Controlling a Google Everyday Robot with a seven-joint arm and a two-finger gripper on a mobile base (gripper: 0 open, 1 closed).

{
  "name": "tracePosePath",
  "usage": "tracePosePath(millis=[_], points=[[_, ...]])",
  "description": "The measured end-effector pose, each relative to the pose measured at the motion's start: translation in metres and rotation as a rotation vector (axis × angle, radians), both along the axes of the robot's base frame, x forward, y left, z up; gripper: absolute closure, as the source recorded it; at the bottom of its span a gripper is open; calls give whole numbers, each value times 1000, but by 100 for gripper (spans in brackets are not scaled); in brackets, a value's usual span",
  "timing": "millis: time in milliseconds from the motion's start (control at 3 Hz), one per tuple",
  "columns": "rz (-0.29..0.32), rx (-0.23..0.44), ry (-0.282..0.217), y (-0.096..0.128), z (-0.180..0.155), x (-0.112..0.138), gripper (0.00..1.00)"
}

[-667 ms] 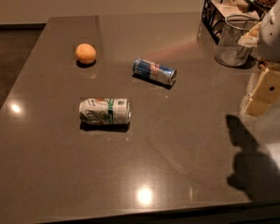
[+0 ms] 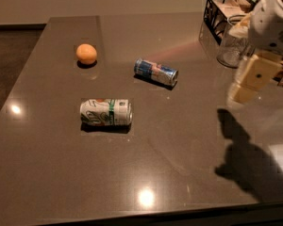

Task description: Move orange near 7up can

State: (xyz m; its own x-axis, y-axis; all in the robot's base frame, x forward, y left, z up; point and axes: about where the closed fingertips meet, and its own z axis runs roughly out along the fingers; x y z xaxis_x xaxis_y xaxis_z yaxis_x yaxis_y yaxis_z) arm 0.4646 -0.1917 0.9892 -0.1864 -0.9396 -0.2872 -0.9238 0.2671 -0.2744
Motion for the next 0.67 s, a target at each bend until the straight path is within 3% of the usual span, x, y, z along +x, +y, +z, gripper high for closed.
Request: tracePosePath(millis=[667], points=[[22, 137, -25, 58, 8, 62, 0]])
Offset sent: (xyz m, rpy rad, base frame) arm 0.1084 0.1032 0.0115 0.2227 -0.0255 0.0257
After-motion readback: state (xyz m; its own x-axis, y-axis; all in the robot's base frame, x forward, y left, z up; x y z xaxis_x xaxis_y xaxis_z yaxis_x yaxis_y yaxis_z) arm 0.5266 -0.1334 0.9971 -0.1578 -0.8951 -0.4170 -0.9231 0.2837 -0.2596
